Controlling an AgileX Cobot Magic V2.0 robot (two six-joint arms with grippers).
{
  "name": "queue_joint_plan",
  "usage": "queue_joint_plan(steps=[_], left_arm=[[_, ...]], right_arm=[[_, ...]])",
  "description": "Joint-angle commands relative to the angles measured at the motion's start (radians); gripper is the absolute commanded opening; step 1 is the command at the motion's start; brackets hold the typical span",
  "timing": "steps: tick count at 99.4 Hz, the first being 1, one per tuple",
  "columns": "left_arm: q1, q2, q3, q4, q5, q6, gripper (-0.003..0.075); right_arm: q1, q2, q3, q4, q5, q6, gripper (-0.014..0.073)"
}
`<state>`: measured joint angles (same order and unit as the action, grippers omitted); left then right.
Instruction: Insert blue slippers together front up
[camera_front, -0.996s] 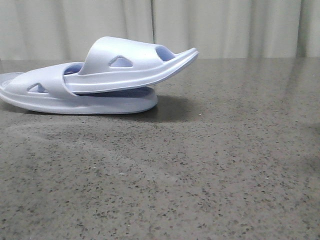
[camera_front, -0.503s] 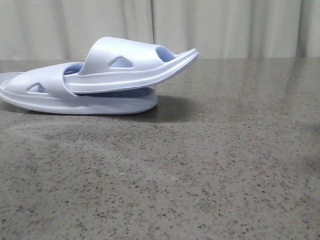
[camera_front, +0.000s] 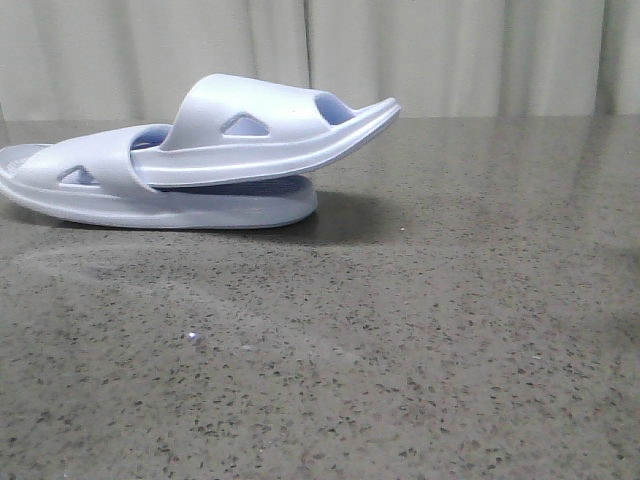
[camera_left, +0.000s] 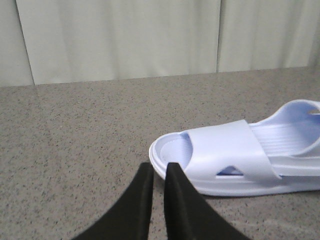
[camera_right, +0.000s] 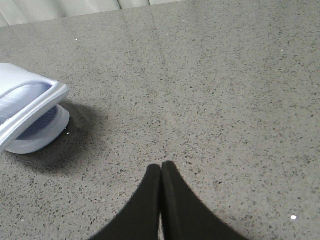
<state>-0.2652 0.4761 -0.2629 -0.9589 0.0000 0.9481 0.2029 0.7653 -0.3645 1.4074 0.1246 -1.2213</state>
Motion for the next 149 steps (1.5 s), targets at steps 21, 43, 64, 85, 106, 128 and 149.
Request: queue_joint_plan(steps=[21,43,64,85,106,128,149], left_arm=[[0.160,-0.280,0.207,0.765,-0.076,-0.833,0.0015],[0.248,-0.389,0.276,0.877,0.000,-0.925,0.0015],[0.301,-0.399,0.274,0.810,0.030,-0.923,0.0015],[0.301,-0.399,0.274,0.805,0.028,-0.923,0.0015],[0.301,-0.399,0.274,0.805,0.028,-0.923,0.0015],[0.301,-0.399,0.274,0.805,0.028,-0.923,0.0015],[0.301,-0.399,0.274,0.805,0.028,-0.923,0.0015]], right_arm=[[0.001,-0.009,-0.026,0.009,-0.003,-0.016,-0.0090],[0.001,-0.009,-0.026,0.009,-0.003,-0.016,-0.0090],[0.001,-0.009,-0.026,0.009,-0.001,-0.016,-0.0090],[0.001,-0.009,-0.026,0.009,-0.001,-0.016,-0.0090],[0.001,-0.009,-0.026,0.009,-0.001,-0.016,-0.0090],[0.001,-0.009,-0.026,0.009,-0.001,-0.016,-0.0090],[0.001,-0.009,-0.026,0.009,-0.019,-0.016,-0.0090]])
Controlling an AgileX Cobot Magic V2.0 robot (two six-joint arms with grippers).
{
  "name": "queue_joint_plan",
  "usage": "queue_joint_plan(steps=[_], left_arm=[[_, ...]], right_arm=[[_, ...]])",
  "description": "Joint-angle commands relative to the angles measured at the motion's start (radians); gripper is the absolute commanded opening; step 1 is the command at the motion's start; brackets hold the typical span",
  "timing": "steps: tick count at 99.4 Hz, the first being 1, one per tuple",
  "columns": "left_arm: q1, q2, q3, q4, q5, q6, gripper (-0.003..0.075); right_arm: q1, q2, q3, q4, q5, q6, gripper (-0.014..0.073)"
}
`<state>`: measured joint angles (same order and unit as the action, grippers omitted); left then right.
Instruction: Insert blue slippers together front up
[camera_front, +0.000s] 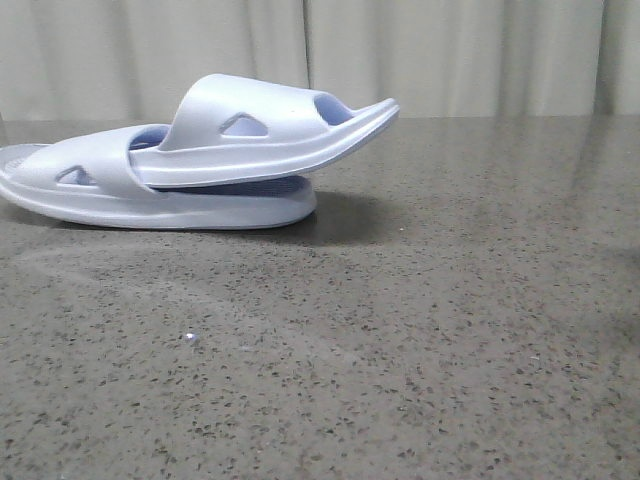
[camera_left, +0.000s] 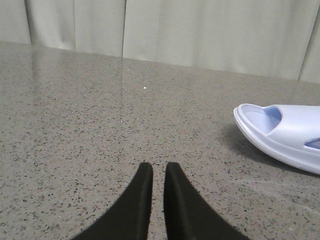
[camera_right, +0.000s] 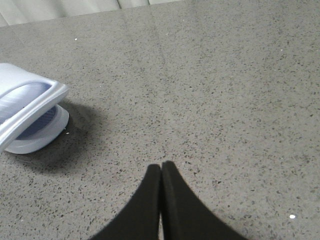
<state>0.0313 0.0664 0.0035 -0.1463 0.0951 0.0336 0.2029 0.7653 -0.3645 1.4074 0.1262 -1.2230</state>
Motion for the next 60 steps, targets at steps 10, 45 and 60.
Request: queue_joint_plan(steps=[10,45,60], left_arm=[[0.004,0.011,0.008,-0.007,-0.067,-0.009,0.0015],[0.004,0.011,0.008,-0.007,-0.067,-0.009,0.0015],[0.004,0.011,0.008,-0.007,-0.067,-0.009,0.0015]], right_arm=[[0.001,-0.009,-0.018,-0.019,-0.091,-0.013,-0.0090],[-0.025,-0.178,0.100,-1.124,-0.213,0.899,-0.0090],[-0.092,-0.291,0.198,-1.242,-0.249,0.981,-0.0090]])
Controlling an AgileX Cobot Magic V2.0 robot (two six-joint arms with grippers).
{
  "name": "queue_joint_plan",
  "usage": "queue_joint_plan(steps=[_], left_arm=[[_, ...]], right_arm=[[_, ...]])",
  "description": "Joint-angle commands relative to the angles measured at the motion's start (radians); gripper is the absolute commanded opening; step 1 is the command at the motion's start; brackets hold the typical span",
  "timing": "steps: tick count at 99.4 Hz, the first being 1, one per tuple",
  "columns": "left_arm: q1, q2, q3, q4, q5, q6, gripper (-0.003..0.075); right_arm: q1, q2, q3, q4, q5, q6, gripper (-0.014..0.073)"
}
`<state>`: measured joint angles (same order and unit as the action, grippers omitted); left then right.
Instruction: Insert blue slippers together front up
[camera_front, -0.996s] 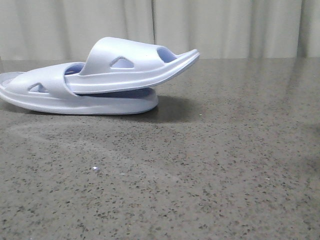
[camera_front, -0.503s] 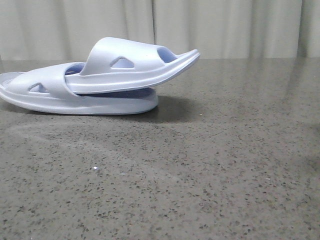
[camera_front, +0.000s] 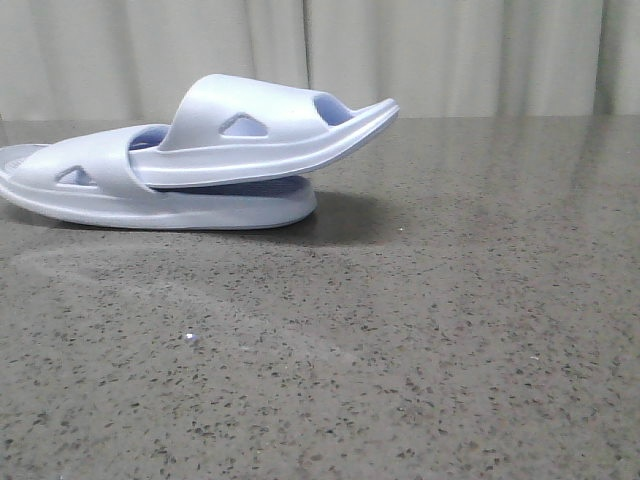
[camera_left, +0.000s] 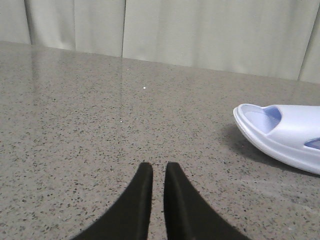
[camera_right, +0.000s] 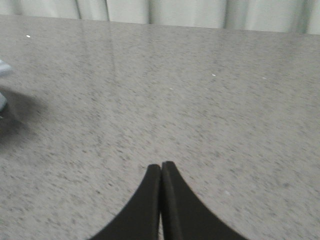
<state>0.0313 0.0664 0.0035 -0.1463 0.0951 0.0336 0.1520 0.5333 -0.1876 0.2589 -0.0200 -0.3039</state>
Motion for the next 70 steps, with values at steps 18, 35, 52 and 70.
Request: queue_joint_plan(steps=[18,35,52,70], left_arm=[[0.004,0.011,0.008,-0.007,-0.067,-0.009,0.0015],[0.004,0.011,0.008,-0.007,-0.067,-0.009,0.0015],[0.004,0.011,0.008,-0.007,-0.067,-0.009,0.0015],[0.004,0.011,0.008,-0.007,-0.067,-0.009,0.0015]], right_arm=[[-0.097,-0.191,0.142,-0.135,-0.115,0.073,-0.0090],[-0.104,-0.297,0.219,-0.142,-0.054,0.094,-0.0090],[-0.125,-0.368,0.219,-0.165,-0.020,0.094,-0.0090],[-0.136,-0.377,0.219,-0.167,-0.011,0.092,-0.0090]])
